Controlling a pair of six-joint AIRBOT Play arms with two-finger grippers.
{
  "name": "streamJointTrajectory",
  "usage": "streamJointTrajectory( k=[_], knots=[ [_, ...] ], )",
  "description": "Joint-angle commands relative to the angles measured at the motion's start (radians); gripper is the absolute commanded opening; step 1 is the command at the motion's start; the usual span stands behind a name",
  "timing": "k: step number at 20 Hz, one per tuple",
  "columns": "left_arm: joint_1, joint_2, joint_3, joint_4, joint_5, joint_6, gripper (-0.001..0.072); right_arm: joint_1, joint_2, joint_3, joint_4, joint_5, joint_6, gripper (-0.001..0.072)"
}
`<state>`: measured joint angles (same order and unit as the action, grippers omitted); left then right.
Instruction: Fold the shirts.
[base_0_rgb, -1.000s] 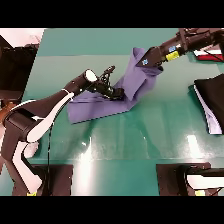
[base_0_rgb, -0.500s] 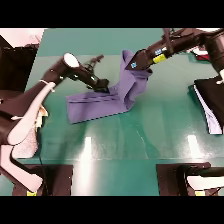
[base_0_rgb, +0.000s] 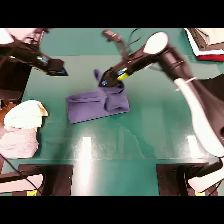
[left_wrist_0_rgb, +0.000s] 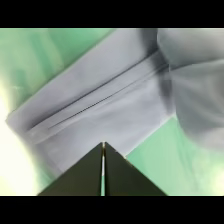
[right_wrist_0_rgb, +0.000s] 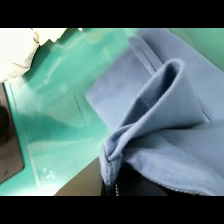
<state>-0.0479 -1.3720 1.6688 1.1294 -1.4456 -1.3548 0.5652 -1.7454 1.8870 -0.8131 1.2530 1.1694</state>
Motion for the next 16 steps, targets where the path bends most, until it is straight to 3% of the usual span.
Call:
streamJointTrajectory(
  k=[1,2,3,8,14,16],
  knots=[
    [0.057,0.084,0.001,0.043,-0.032,0.0,0.0023,0.148,-0.105,0.002,0.001,-0.261,-0.056,0.0176],
    [0.057,0.09,0.0,0.045,-0.032,0.0,0.0023,0.185,-0.131,0.004,0.0,-0.314,-0.058,0.0385],
    [0.057,0.091,0.0,0.044,-0.032,0.0,0.0023,0.213,-0.155,0.024,0.0,-0.328,-0.057,0.0511],
    [0.057,0.09,0.0,0.046,-0.031,0.001,0.0023,0.183,-0.145,0.159,-0.135,-0.166,-0.025,0.0533],
    [0.057,0.087,-0.004,0.045,-0.027,0.001,0.0023,-0.126,0.021,-0.148,-0.181,0.011,0.063,0.0535],
    [0.057,0.086,-0.004,0.042,-0.019,0.001,0.0023,-0.242,0.023,-0.235,-0.156,0.053,0.069,0.0716]
  ],
)
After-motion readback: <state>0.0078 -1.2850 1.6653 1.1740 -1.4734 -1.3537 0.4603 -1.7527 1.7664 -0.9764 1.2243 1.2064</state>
